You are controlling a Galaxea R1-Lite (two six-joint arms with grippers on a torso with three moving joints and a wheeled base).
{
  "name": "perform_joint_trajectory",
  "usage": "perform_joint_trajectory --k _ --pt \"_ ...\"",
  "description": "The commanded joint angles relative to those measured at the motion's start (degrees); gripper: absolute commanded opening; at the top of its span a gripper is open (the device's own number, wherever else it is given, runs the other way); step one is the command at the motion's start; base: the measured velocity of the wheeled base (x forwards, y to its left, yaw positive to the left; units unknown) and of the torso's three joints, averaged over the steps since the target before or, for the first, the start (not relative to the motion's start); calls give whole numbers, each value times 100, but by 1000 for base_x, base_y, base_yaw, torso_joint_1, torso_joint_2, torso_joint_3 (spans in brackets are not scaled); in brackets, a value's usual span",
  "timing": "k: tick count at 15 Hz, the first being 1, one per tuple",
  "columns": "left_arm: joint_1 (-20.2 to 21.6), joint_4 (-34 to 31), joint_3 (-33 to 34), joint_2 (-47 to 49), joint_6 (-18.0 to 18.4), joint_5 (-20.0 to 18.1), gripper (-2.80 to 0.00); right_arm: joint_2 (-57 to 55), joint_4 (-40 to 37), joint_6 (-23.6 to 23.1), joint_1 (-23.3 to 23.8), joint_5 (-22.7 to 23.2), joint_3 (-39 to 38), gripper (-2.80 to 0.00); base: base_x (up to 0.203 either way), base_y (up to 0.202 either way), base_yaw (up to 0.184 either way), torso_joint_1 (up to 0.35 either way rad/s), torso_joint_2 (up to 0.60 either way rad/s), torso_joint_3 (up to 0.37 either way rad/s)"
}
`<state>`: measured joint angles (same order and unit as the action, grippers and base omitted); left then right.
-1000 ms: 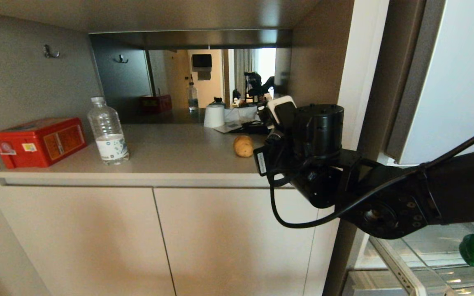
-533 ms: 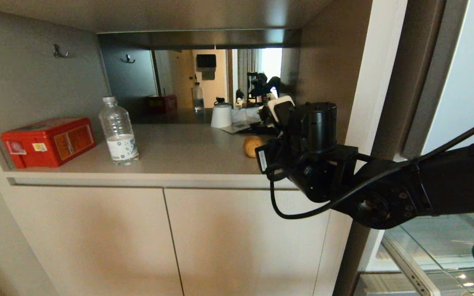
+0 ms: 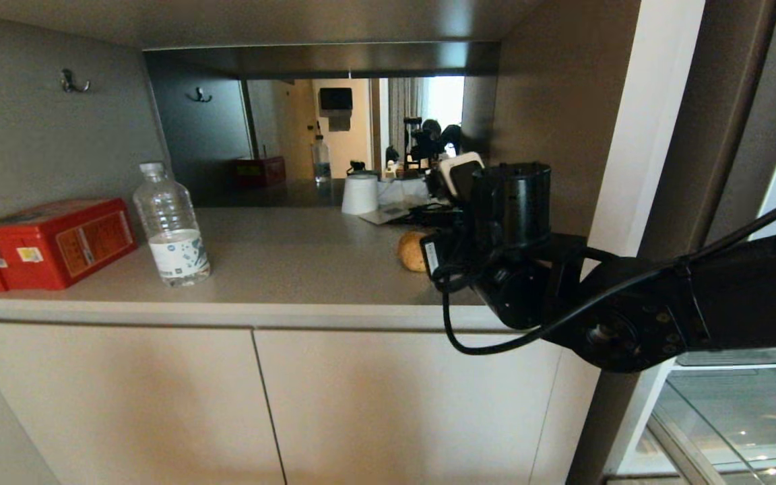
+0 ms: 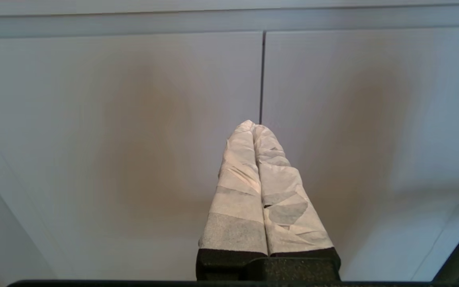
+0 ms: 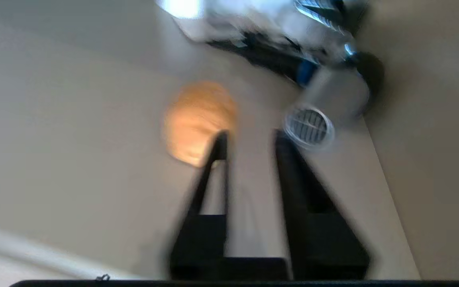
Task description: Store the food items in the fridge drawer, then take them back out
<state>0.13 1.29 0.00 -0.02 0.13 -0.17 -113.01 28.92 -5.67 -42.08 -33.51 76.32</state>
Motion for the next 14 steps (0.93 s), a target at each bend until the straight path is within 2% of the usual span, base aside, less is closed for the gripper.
perform_joint_trajectory --k 1,4,7,9,14 --pt "4 3 62 2 -5 0 -280 -11 18 4 1 -20 114 0 0 0 0 0 0 0" --pt "4 3 62 2 4 0 -280 -297 9 148 -90 -106 542 0 0 0 0 0 0 0" --pt "4 3 62 2 4 0 -280 -799 17 581 -215 -382 1004 0 0 0 0 0 0 0" --pt "4 3 62 -3 0 0 -280 -1060 32 842 -231 -387 1270 0 0 0 0 0 0 0" --pt "4 3 62 2 -13 0 -280 -1711 62 1056 -113 -376 1897 0 0 0 0 0 0 0"
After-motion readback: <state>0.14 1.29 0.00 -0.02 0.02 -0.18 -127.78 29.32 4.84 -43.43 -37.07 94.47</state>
